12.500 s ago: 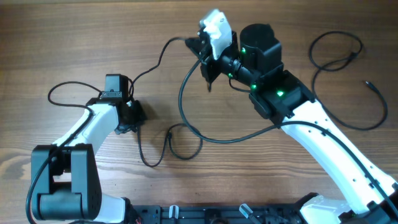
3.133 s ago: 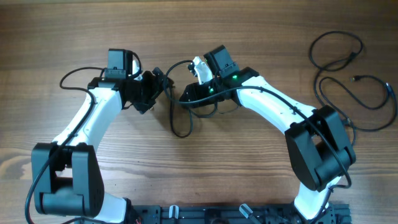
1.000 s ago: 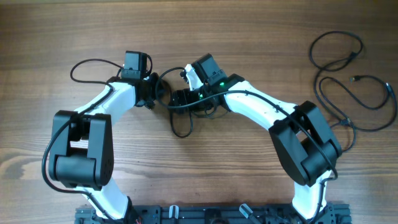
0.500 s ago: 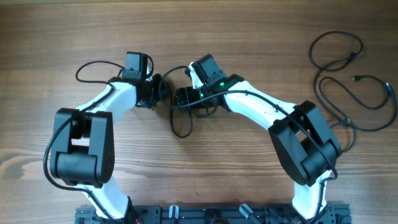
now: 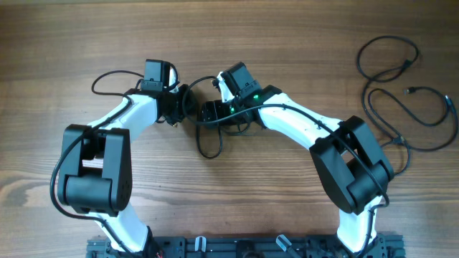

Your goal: Untangle cables

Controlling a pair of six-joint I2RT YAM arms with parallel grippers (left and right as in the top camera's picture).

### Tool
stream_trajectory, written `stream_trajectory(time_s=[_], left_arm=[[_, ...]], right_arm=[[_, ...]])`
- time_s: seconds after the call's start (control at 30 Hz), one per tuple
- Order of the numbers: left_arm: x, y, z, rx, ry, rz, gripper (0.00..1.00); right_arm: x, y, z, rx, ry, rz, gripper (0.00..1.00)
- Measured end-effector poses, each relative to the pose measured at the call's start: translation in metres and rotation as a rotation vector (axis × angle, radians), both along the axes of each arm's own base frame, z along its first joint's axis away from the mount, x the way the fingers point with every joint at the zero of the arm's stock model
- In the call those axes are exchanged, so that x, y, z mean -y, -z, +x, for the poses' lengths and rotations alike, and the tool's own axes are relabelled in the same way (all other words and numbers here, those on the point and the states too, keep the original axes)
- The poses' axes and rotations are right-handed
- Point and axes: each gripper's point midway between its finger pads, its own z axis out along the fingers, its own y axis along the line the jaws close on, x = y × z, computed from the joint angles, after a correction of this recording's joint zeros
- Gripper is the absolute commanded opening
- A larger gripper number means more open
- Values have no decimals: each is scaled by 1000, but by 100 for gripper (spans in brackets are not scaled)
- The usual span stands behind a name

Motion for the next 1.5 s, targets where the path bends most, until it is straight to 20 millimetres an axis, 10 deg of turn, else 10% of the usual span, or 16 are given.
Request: stream_trajectory(time_s=[0.47, 0.73, 1.5], left_arm=[[-2, 5, 6, 40, -5, 115, 40], [11, 9, 6, 50, 26, 123, 5], [4, -4, -4, -38, 27, -155, 4]], right_arm=[[-4, -3, -1, -1, -12, 26, 89], [-4, -3, -1, -1, -12, 26, 88], [1, 1, 1, 4, 4, -6, 88]])
